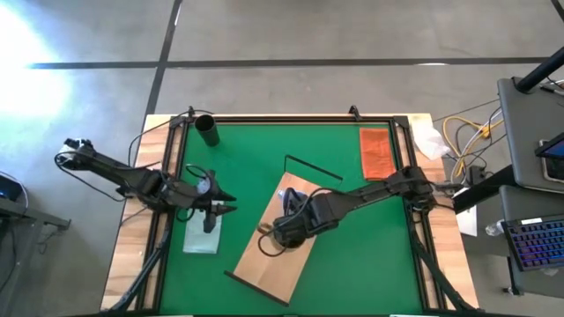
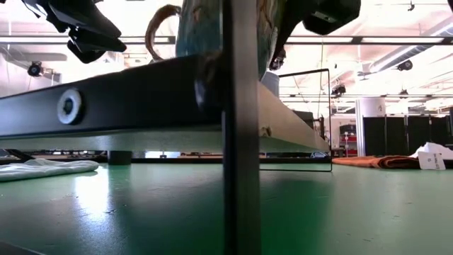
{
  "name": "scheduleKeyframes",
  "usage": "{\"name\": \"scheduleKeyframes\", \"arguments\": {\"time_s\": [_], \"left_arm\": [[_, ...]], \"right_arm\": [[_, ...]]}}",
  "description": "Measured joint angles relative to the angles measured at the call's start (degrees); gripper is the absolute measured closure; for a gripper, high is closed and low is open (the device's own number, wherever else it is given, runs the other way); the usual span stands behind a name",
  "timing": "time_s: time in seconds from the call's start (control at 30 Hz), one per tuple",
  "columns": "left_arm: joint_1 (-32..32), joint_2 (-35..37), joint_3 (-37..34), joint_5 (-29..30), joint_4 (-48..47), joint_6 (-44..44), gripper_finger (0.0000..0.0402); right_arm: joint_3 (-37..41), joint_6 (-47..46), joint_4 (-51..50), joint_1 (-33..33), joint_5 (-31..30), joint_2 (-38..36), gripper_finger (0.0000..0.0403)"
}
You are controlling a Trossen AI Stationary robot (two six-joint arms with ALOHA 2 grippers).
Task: Stack small to large cups/mugs on shelf
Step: Put the brown mug on the shelf
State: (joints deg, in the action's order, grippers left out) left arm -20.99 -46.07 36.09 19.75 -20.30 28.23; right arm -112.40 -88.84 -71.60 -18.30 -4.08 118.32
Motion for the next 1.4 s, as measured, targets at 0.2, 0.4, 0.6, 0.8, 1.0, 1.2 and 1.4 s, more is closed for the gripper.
{"name": "scheduleKeyframes", "arguments": {"time_s": [0.2, 0.4, 0.6, 0.8, 1.0, 1.2, 1.4], "left_arm": [[-0.3, -3.0, 1.4, 0.0, 0.2, 0.0, 0.0276], [-0.3, -5.2, 1.8, -2.6, 0.5, 0.0, 0.0276], [-0.9, -6.1, 1.8, -3.1, 0.5, 0.0, 0.0276], [-1.1, -5.2, 1.8, -3.1, 2.0, 0.0, 0.0276], [-1.2, -5.3, 1.2, -3.1, 1.8, 0.0, 0.0276], [-1.2, -6.1, 1.0, -2.9, 1.8, 0.0, 0.0276], [-1.2, -6.7, 1.0, -2.8, 1.8, -0.1, 0.0276]], "right_arm": [[3.4, -0.9, 1.4, 0.0, 0.7, 0.0, 0.0373], [5.1, -0.7, 4.4, 0.2, -0.3, -0.1, 0.0356], [6.0, 0.4, 5.4, 0.6, -0.7, -0.1, 0.0348], [6.0, 0.4, 5.1, 1.1, -1.8, -0.1, 0.0347], [5.1, 1.1, 5.4, 1.8, -3.7, -0.6, 0.0347], [5.0, 1.1, 5.8, 1.7, -2.9, -1.1, 0.0346], [5.0, 1.0, 5.8, 1.7, -2.0, -1.1, 0.0346]]}}
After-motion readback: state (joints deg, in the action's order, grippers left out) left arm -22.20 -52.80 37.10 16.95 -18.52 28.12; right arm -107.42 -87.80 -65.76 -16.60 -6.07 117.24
